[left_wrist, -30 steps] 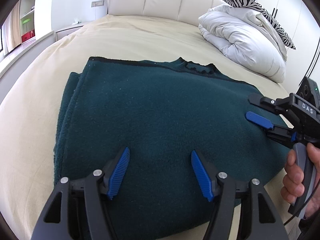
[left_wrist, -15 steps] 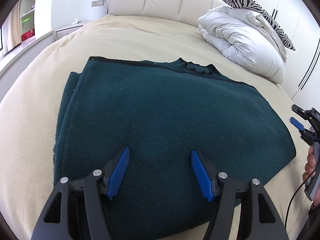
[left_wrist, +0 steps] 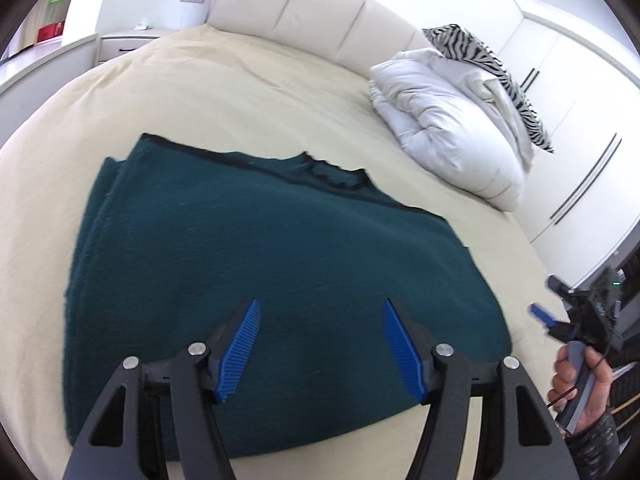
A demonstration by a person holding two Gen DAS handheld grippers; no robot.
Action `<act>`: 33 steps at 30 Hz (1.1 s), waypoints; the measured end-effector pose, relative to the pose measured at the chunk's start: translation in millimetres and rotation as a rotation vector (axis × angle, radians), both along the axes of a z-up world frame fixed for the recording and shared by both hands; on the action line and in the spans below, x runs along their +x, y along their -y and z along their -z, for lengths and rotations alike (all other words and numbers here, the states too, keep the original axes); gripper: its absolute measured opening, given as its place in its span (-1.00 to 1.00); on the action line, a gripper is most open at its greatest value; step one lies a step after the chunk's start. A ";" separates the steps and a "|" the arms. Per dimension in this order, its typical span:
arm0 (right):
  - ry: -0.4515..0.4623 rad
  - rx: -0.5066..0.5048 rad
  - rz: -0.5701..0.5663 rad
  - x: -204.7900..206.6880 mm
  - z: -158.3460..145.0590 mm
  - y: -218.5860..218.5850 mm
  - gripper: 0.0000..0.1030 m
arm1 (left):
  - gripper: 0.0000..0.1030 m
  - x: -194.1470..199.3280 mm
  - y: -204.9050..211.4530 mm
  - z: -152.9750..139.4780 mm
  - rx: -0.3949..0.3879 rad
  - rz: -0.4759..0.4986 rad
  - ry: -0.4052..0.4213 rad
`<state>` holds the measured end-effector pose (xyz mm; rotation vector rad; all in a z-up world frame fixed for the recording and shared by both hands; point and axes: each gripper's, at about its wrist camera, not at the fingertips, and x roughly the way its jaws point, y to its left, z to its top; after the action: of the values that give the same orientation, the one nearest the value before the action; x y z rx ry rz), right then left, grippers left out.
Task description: Fold small clothes
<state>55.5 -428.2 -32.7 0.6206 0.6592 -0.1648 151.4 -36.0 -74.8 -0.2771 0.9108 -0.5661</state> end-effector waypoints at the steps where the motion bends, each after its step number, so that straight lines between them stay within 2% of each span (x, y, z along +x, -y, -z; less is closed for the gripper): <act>1: -0.026 0.088 -0.017 4.0 11.1 8.2 1.00 | 0.27 2.3 3.1 0.7 -0.008 0.006 -0.009; 5: -0.062 0.342 -0.012 8.6 51.4 37.8 0.90 | 0.27 8.9 10.1 9.2 -0.021 0.011 -0.033; 8: -0.088 0.436 -0.055 19.1 69.2 43.3 0.78 | 0.27 11.6 10.3 20.0 -0.039 0.003 -0.074; 12: -0.153 0.472 -0.090 35.1 88.8 39.4 0.63 | 0.24 10.3 6.5 27.7 -0.047 0.008 -0.088; 18: -0.153 0.521 -0.099 43.0 94.5 37.8 0.58 | 0.15 10.2 1.8 33.7 -0.057 0.001 -0.103; 23: -0.140 0.541 -0.054 32.3 92.8 46.5 0.32 | 0.15 8.5 1.2 34.5 -0.056 0.008 -0.096; 33: -0.122 0.543 -0.011 26.9 91.4 56.2 0.29 | 0.14 7.8 1.4 36.8 -0.045 0.018 -0.101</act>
<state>82.5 -484.4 -124.1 1.1339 0.8322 -0.0091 159.2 -37.4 -111.5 -0.3409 0.9996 -0.5939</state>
